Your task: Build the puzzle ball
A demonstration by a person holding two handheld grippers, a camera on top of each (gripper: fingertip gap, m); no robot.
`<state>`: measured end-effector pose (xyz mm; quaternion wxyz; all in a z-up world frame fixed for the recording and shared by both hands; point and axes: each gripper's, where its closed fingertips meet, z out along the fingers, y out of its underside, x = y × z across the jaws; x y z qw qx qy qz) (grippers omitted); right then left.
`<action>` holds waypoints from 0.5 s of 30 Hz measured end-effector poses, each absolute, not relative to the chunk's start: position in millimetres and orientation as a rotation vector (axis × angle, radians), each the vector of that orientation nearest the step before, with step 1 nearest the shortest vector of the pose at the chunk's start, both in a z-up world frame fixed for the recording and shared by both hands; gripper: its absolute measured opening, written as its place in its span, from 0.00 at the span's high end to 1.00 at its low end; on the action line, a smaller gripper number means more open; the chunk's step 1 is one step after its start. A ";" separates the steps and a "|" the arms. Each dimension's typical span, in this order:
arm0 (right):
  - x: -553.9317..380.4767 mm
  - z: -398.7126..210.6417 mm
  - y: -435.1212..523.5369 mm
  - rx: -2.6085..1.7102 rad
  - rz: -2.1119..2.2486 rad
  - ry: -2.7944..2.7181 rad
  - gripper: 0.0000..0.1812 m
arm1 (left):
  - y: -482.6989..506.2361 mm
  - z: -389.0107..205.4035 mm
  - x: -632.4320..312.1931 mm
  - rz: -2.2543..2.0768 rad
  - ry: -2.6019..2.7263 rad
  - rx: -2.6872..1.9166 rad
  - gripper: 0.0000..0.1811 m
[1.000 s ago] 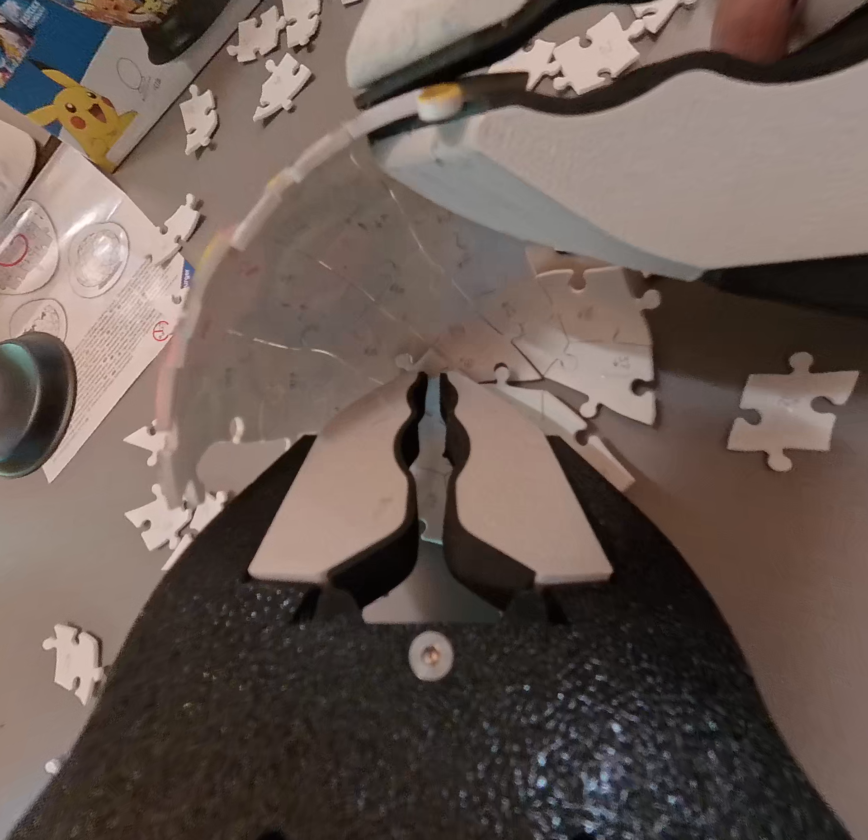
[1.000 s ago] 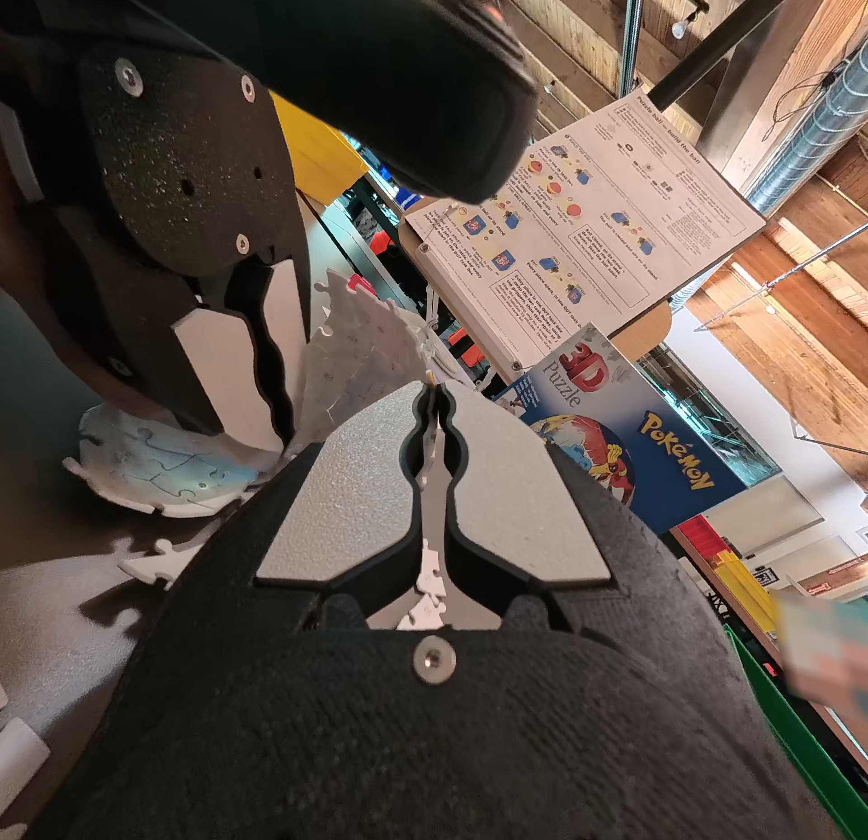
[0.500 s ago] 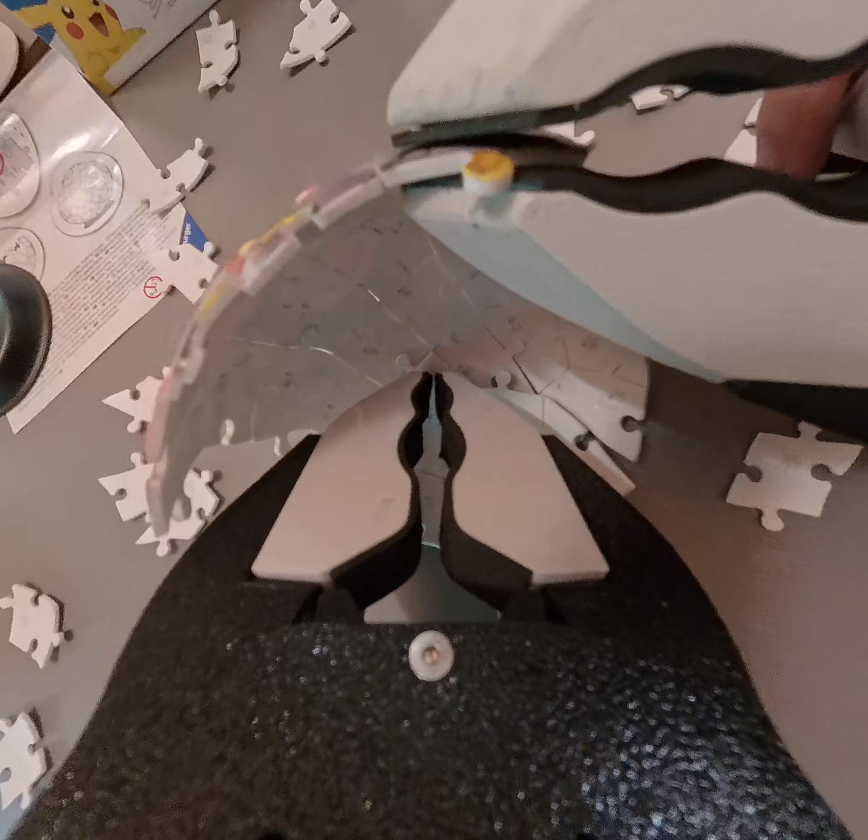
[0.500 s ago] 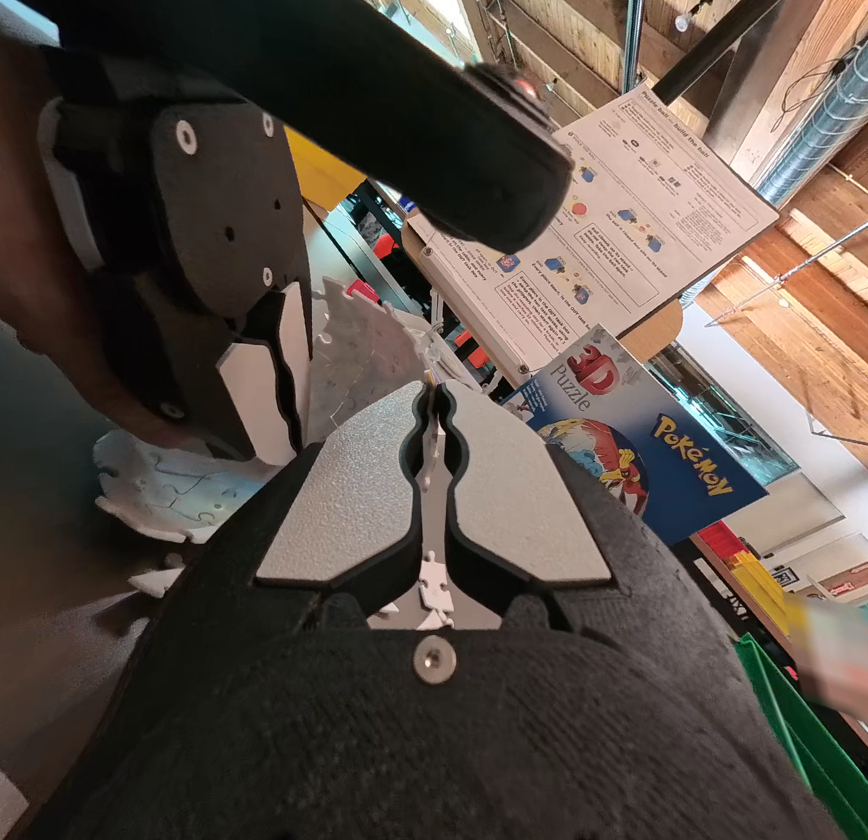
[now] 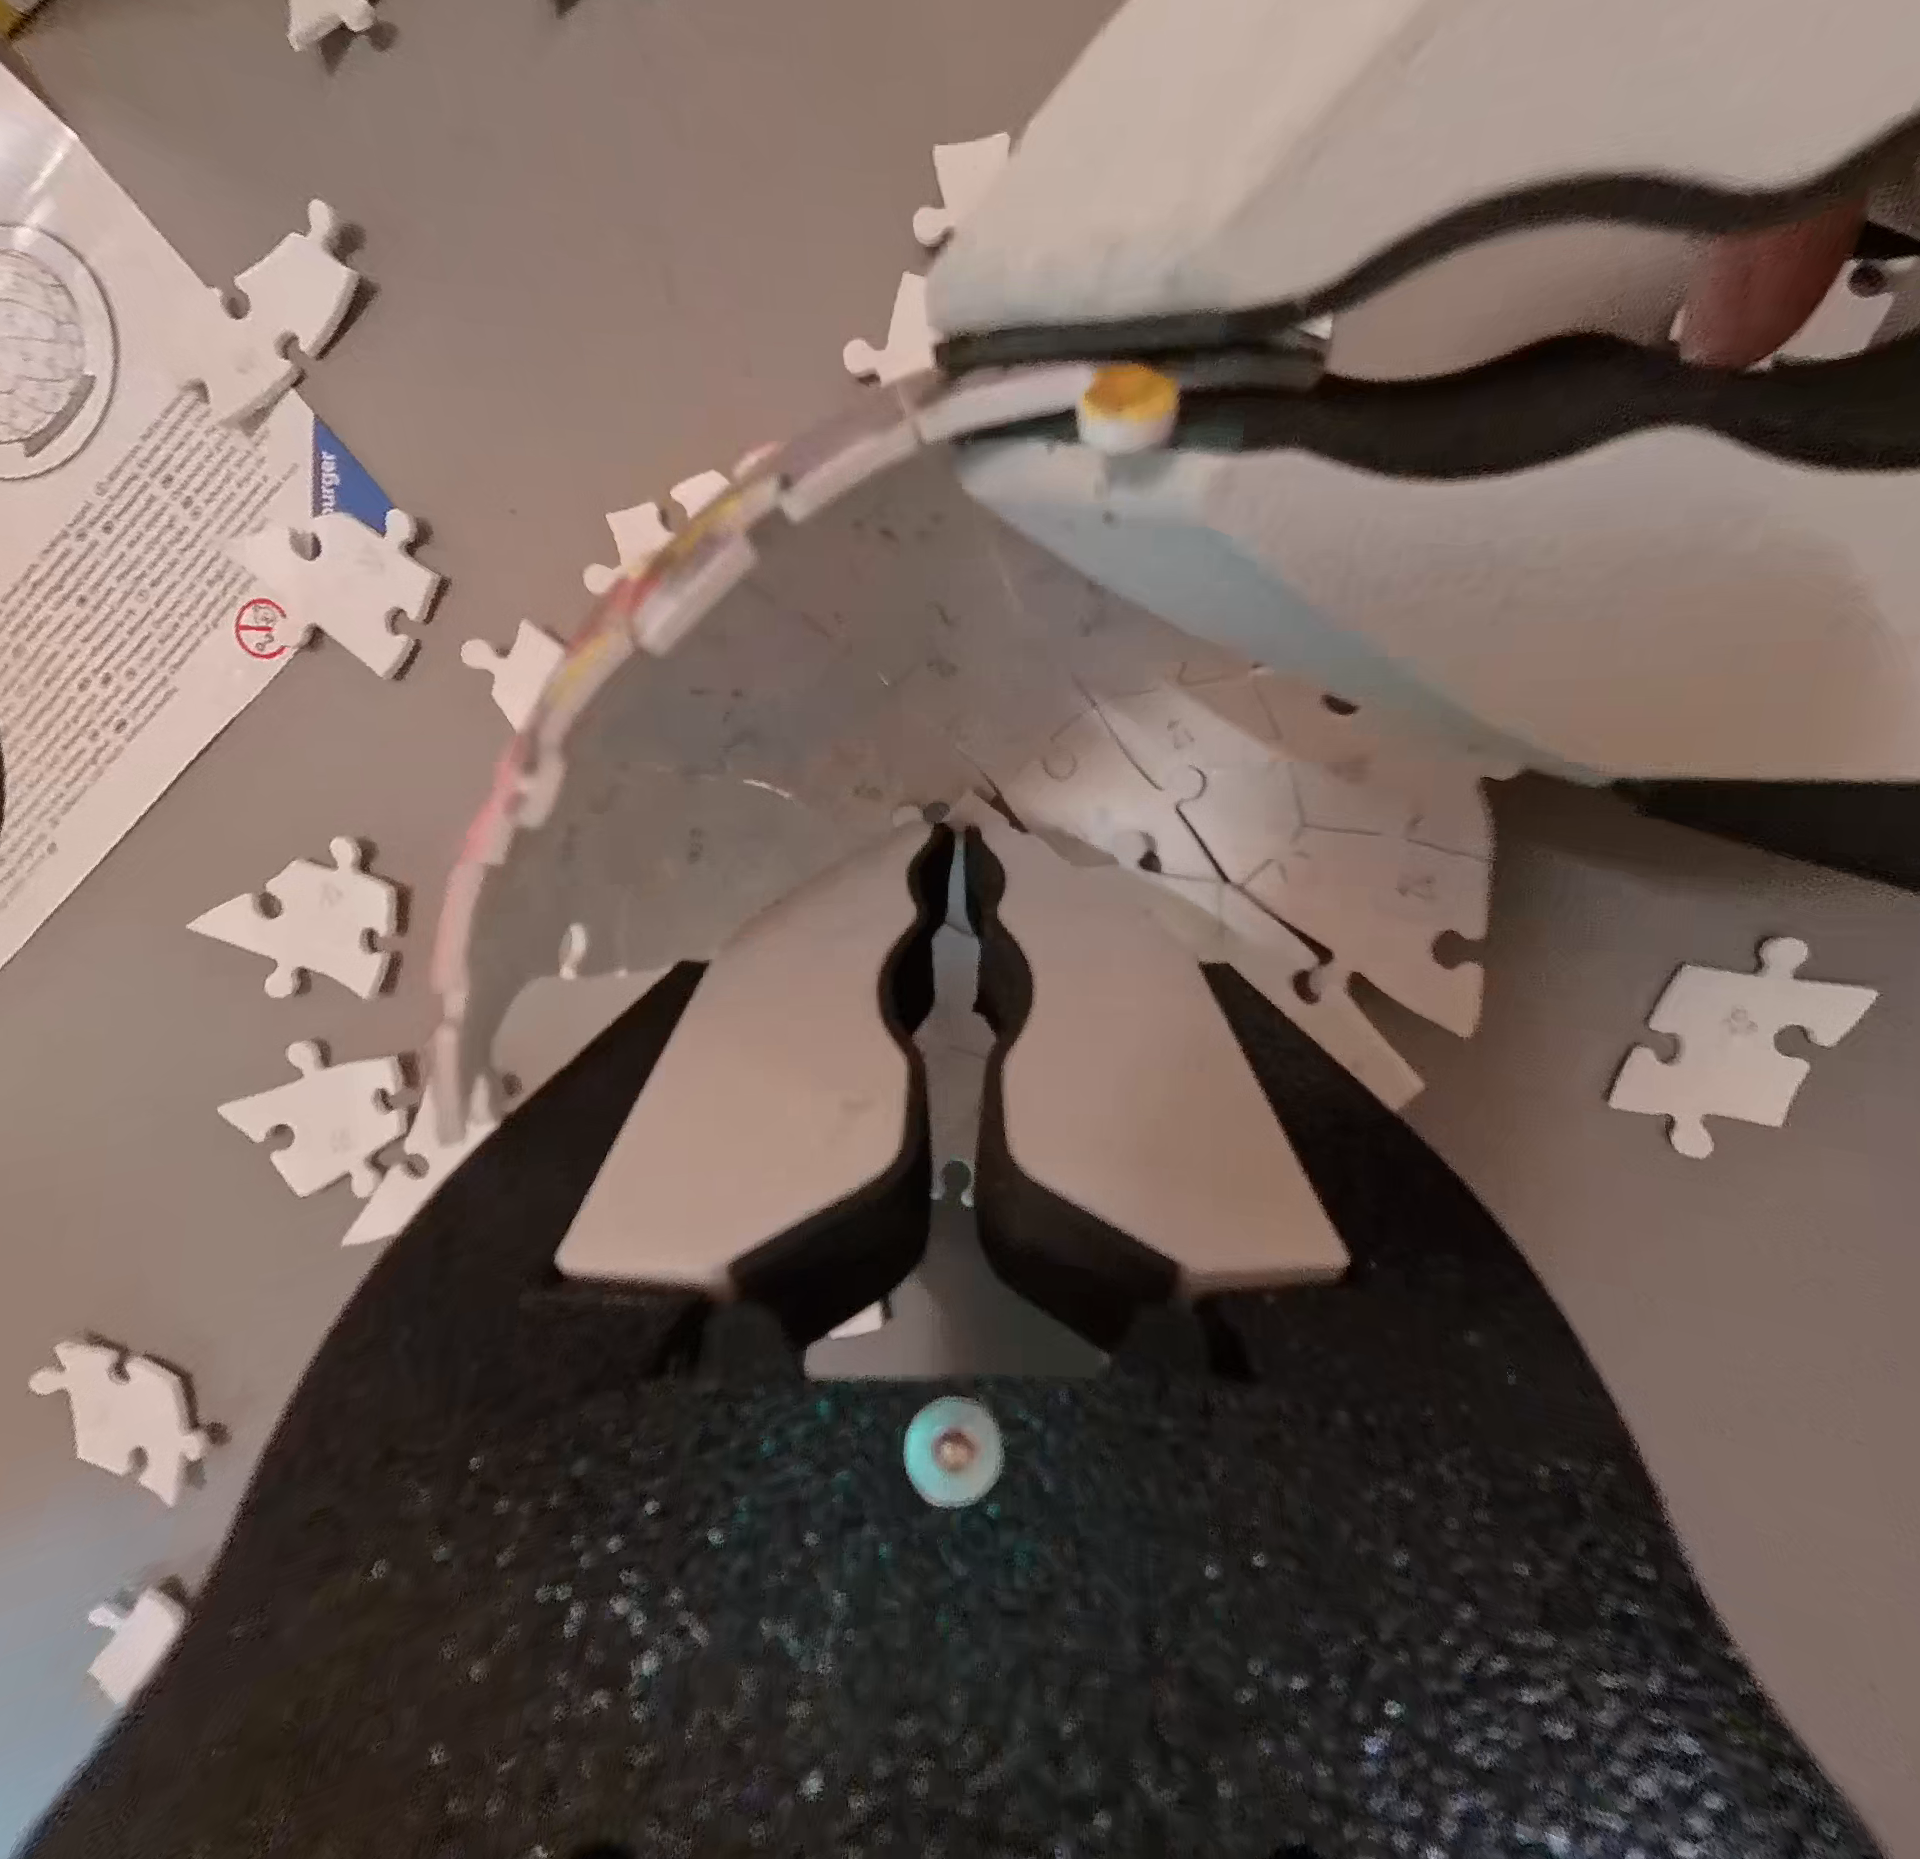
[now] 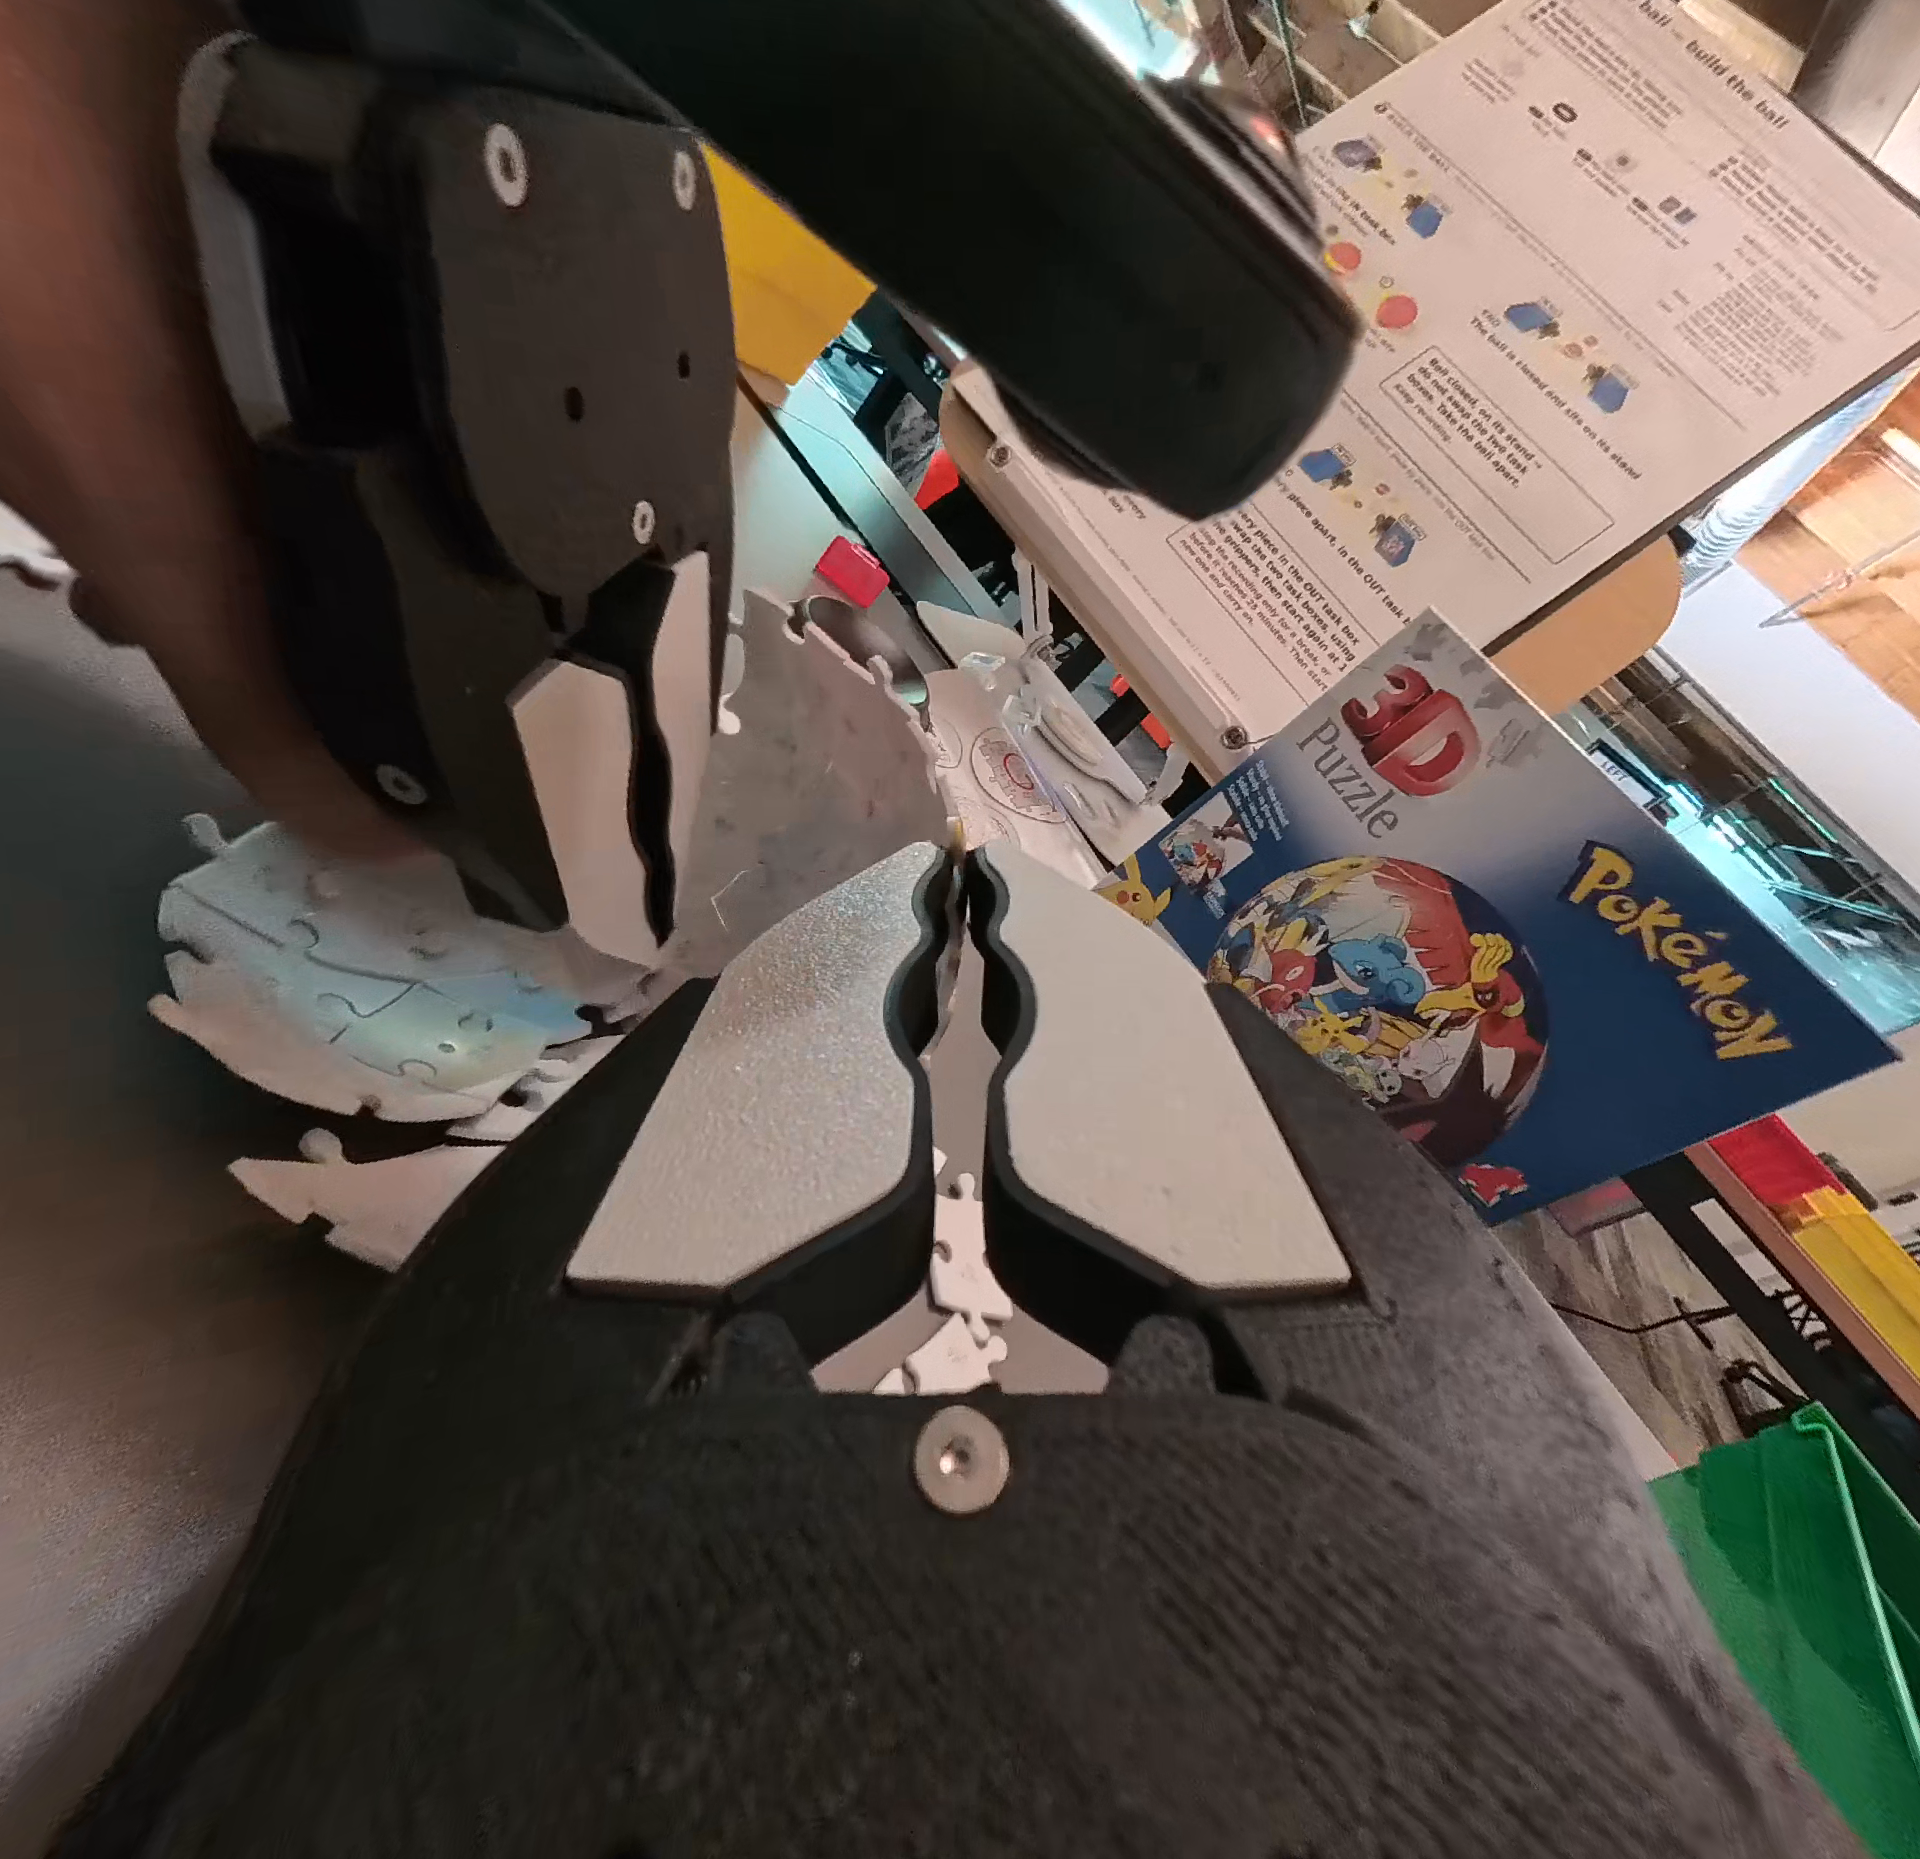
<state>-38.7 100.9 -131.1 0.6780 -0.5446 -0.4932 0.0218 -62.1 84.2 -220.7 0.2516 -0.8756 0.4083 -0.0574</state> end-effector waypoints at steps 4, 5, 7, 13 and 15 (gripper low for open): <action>-39.4 -129.4 106.5 -1.220 0.034 -1.119 0.98 | 89.2 -214.1 -65.9 -0.154 1.146 -2.395 1.00; -39.2 -128.7 108.0 -1.219 0.034 -1.116 0.98 | 90.2 -212.3 -67.2 -0.157 1.146 -2.392 1.00; -38.8 -129.5 110.0 -1.223 0.040 -1.116 0.98 | 91.6 -210.8 -70.1 -0.150 1.144 -2.381 1.00; -40.7 -131.4 111.2 -1.222 0.072 -1.106 0.99 | 90.6 -203.8 -72.8 -0.101 1.134 -2.312 1.00; -40.0 -131.4 111.0 -1.218 0.069 -1.112 0.98 | 85.1 -192.6 -79.6 -0.103 1.107 -2.294 1.00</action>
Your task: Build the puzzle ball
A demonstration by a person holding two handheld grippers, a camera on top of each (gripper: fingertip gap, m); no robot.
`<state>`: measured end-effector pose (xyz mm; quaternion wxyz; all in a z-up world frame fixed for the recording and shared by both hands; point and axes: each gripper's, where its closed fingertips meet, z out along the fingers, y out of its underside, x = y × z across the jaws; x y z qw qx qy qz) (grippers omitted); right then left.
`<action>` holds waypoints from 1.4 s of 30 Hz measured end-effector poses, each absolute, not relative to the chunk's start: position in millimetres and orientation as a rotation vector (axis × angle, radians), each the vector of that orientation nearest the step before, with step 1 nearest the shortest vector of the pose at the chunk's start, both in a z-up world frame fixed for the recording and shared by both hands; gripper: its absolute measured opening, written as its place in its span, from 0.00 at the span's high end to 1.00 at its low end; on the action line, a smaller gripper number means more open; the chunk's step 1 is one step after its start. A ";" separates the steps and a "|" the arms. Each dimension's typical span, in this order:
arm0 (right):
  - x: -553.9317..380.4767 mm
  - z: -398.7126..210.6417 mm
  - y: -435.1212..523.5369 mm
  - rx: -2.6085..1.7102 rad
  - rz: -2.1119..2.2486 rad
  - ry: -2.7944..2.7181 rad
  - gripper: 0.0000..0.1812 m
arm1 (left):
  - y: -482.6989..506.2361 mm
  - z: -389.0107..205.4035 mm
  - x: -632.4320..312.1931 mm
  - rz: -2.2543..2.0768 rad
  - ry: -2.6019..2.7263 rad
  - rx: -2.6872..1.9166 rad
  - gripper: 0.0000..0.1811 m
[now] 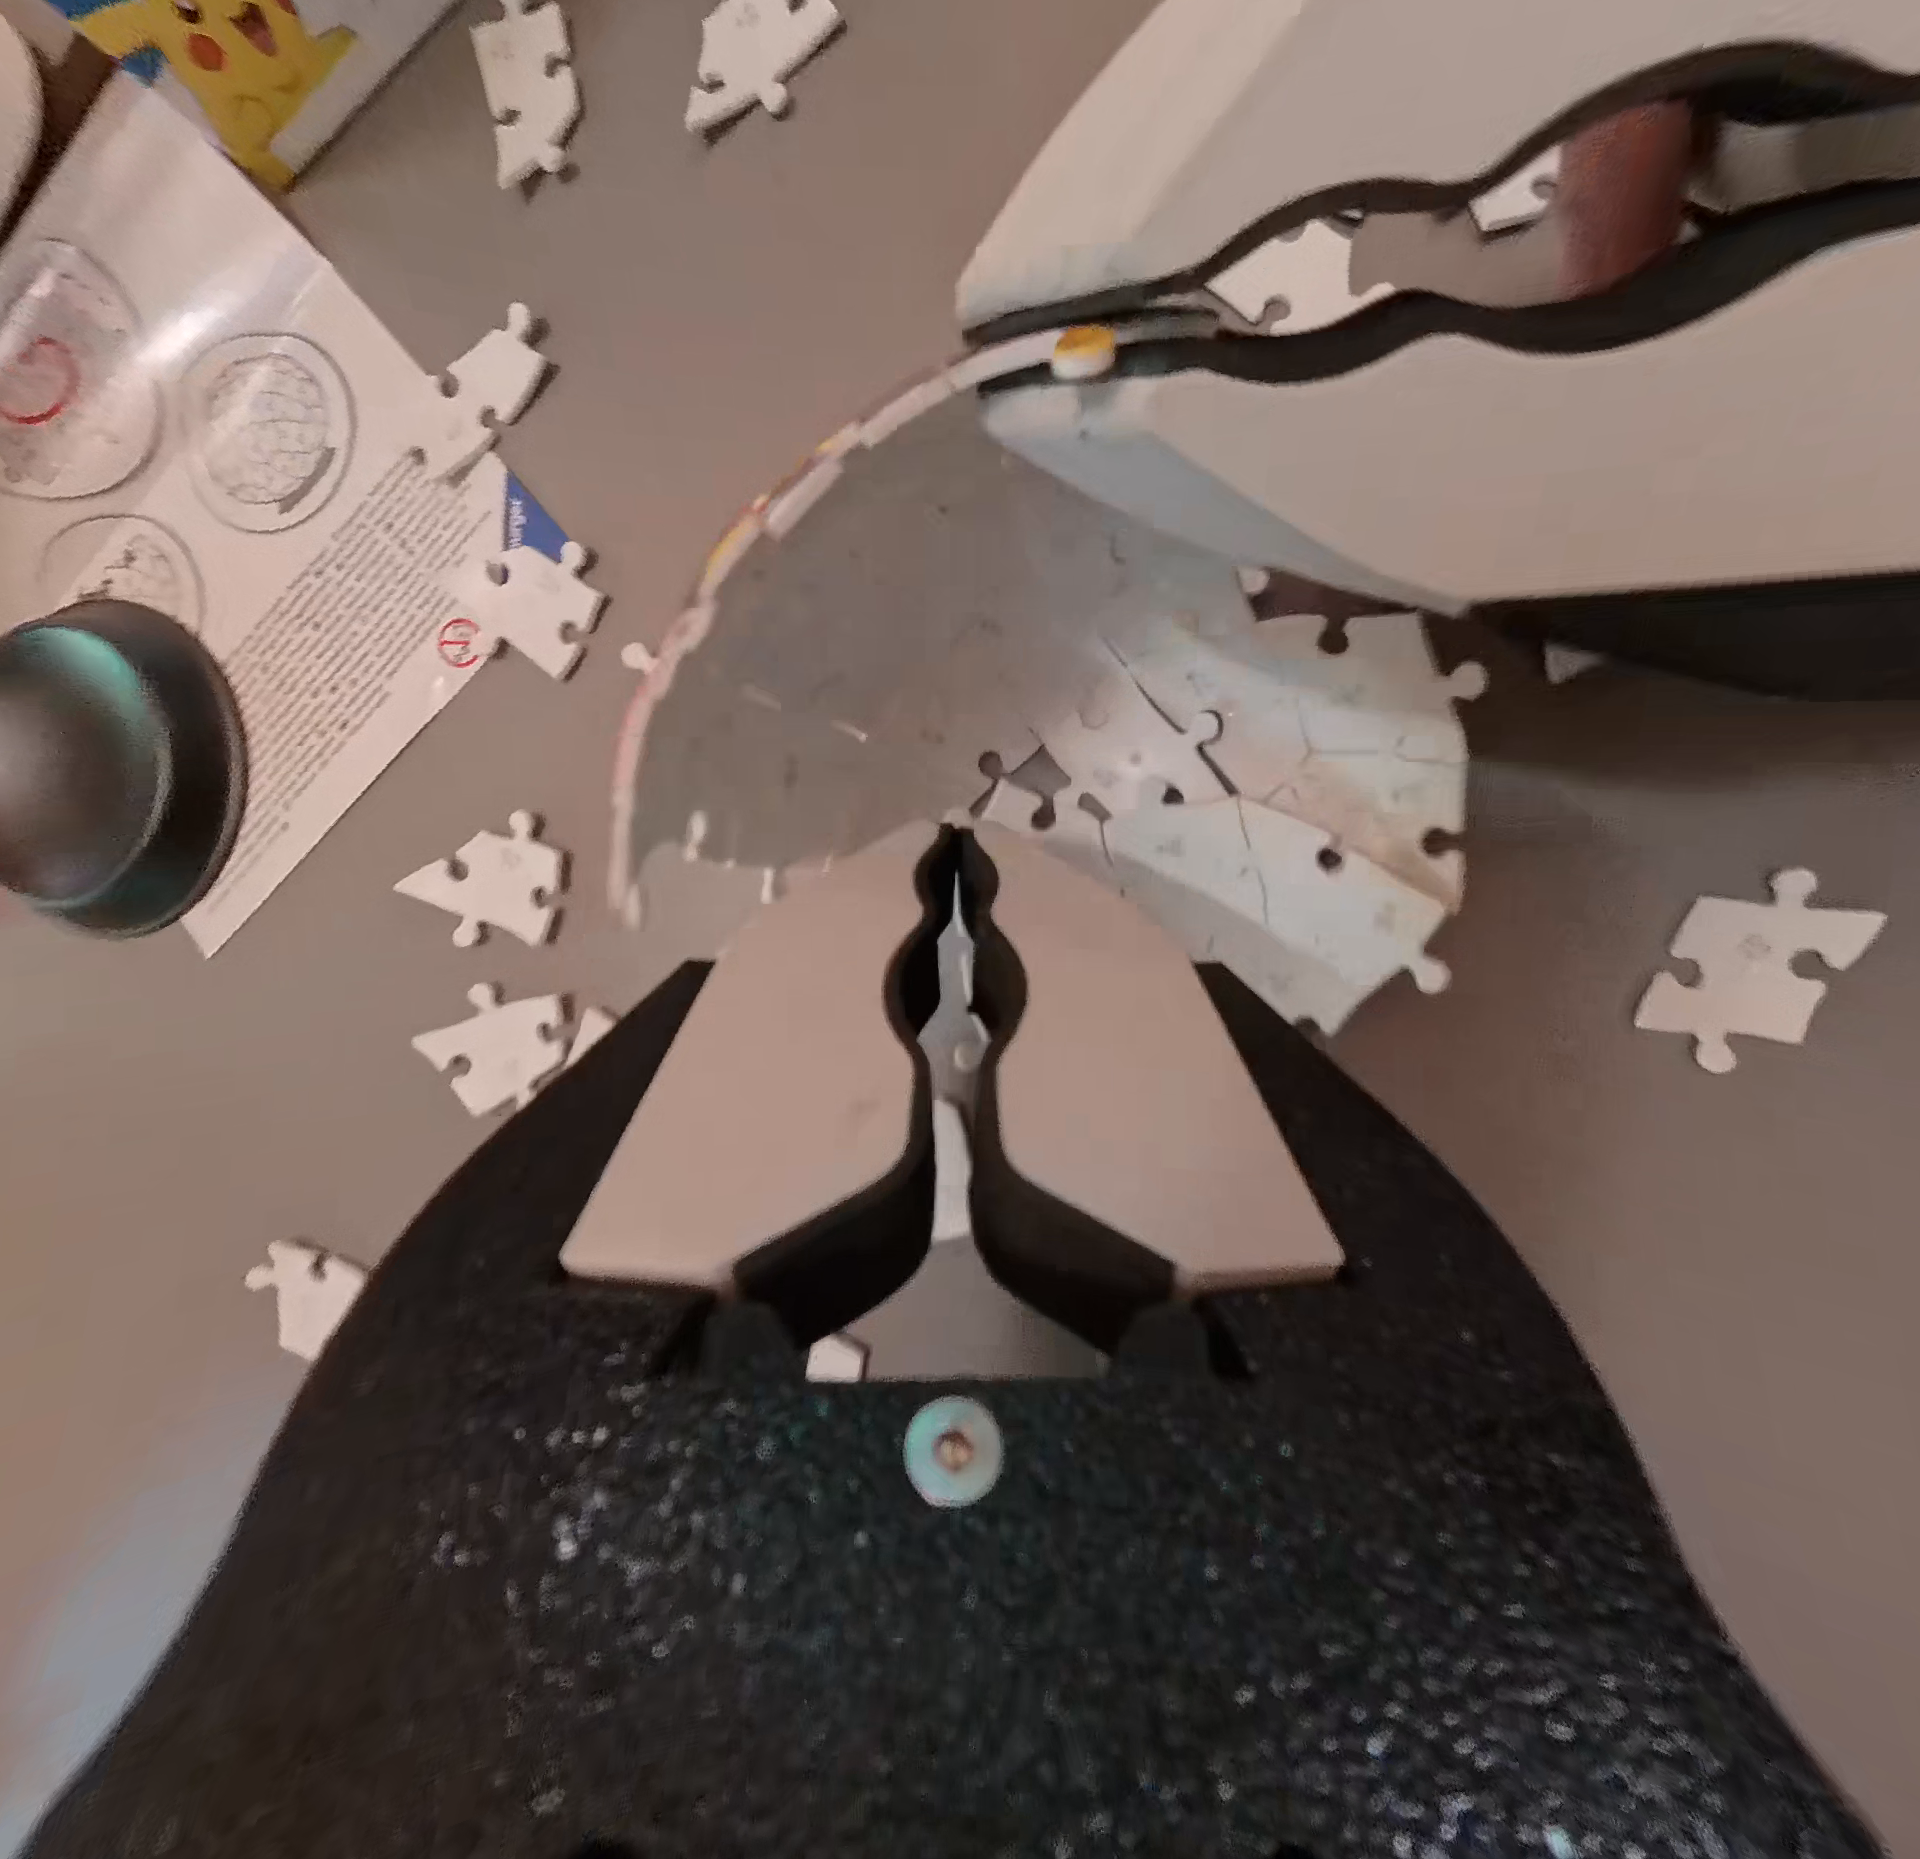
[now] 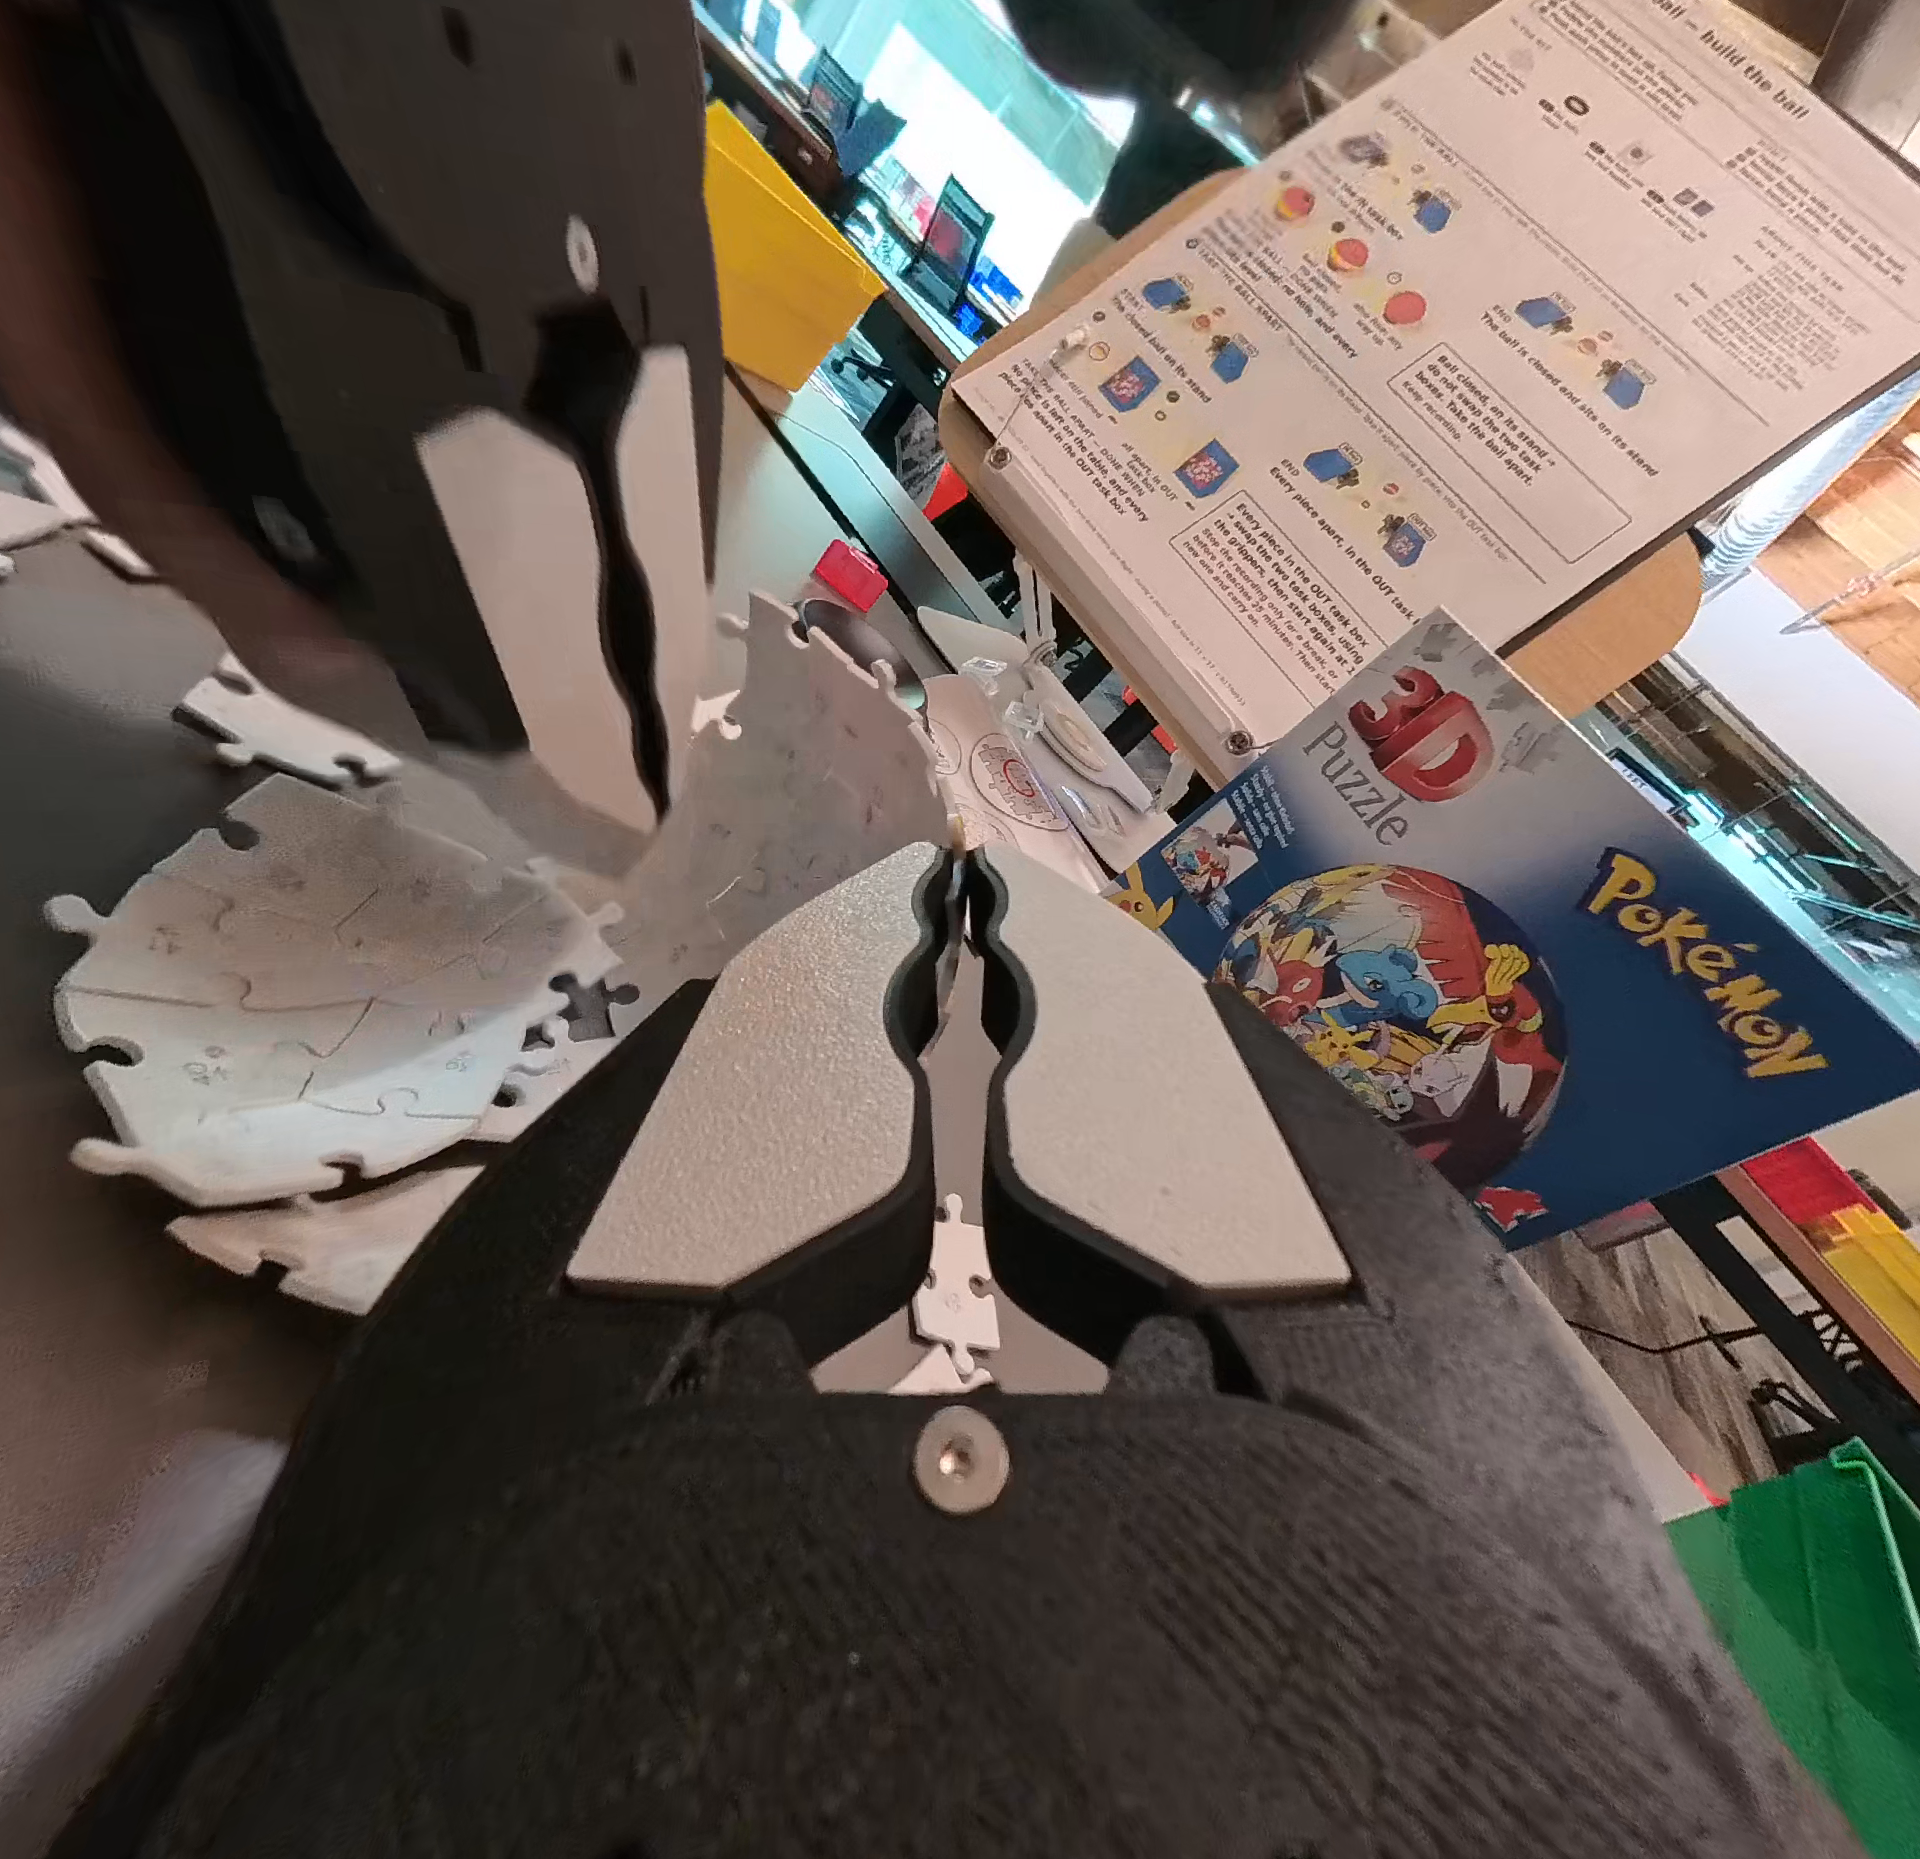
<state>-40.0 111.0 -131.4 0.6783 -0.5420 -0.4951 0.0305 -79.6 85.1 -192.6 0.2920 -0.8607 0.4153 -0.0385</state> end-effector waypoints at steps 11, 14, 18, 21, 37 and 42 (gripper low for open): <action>-43.8 -131.9 117.0 -1.189 0.097 -1.172 0.98 | 80.9 -211.9 -68.6 -0.028 1.303 -2.196 1.00; -44.6 -132.9 120.3 -1.182 0.121 -1.185 0.98 | 86.4 -220.8 -68.5 0.043 1.387 -2.175 1.00; -44.4 -134.1 124.7 -1.195 0.166 -1.162 0.98 | 89.4 -222.9 -68.2 0.020 1.426 -2.161 1.00; -44.9 -134.0 125.2 -1.199 0.176 -1.142 0.98 | 89.6 -223.3 -68.3 0.011 1.485 -2.123 1.00; -43.3 -135.6 128.2 -1.211 0.156 -1.115 0.98 | 85.8 -225.1 -61.8 -0.107 1.836 -1.895 1.00; -43.0 -135.9 128.8 -1.215 0.156 -1.106 0.98 | 85.8 -225.4 -61.7 0.004 1.920 -1.847 1.00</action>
